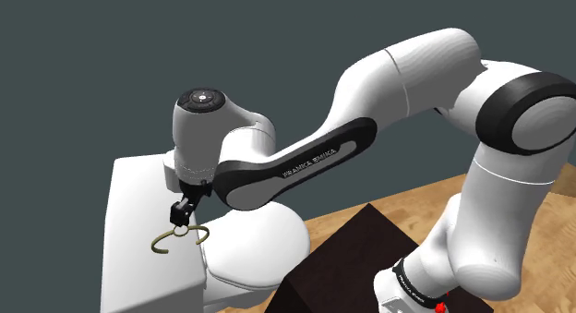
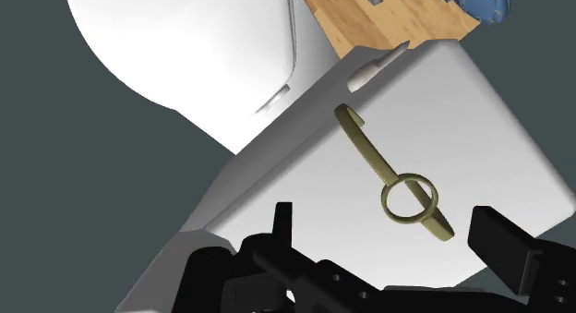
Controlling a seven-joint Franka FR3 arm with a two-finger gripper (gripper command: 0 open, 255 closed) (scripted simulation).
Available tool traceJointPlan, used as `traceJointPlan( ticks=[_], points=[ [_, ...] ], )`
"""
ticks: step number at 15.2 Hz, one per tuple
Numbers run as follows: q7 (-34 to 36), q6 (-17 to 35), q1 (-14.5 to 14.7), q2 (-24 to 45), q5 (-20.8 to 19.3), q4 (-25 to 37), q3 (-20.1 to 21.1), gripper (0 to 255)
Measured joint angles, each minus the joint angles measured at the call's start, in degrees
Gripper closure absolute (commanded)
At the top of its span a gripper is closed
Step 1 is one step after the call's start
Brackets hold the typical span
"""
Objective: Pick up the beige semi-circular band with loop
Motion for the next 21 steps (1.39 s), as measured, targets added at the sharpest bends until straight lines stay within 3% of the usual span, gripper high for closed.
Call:
traceJointPlan(
  ticks=[3, 11, 12, 21],
  points=[
    [1.8, -0.2, 2.9, 5.7, -2.4, 5.0, -0.3, 0],
    [3.6, 3.1, 4.5, 10.4, -5.0, 5.9, -1.8, 0],
    [3.7, 3.2, 4.5, 10.6, -5.1, 6.0, -1.8, 255],
    [3.7, 3.3, 4.6, 10.8, -5.2, 6.2, -1.9, 255]
  ],
)
